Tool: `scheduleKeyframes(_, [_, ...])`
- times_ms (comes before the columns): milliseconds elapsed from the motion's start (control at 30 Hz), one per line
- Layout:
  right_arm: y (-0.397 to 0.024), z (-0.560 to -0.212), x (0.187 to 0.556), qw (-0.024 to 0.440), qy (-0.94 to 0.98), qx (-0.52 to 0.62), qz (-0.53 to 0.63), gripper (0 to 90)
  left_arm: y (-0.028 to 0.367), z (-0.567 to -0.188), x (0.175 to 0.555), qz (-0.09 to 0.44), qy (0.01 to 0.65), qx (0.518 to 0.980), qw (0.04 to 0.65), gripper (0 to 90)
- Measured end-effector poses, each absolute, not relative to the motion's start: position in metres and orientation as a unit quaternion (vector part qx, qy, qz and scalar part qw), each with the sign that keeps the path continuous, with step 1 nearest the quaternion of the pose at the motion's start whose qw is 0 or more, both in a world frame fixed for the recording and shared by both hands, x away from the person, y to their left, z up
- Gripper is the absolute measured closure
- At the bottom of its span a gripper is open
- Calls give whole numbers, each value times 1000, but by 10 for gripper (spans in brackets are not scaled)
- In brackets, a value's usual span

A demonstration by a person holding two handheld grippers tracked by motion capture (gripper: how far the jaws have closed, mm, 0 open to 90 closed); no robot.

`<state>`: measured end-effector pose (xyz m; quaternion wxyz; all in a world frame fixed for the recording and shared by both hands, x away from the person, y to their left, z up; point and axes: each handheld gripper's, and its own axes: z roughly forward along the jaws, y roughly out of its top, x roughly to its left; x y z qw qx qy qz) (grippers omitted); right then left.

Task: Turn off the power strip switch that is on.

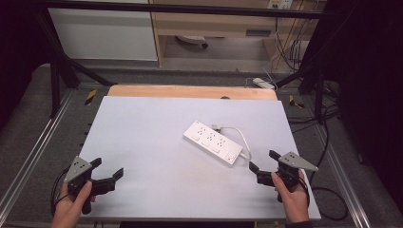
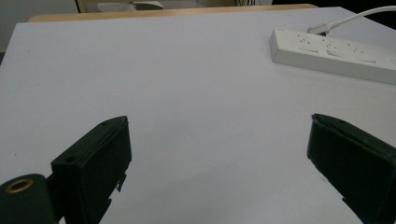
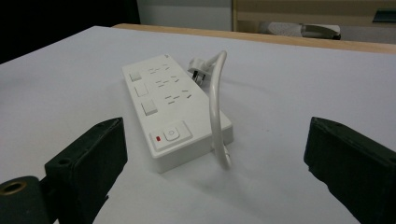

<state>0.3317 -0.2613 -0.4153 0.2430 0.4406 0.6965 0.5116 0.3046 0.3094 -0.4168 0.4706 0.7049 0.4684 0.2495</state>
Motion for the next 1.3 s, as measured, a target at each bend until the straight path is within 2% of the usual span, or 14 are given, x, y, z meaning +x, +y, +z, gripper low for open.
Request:
scheduleKeyframes(533, [-238,-390,348,233,712,421,512,26,308,-419,305,247,469,709,466,62])
scheduleKeyframes(1300, [-201,-360,370,230,720,408,512,63,306,-419,305,244,467,713,463,62])
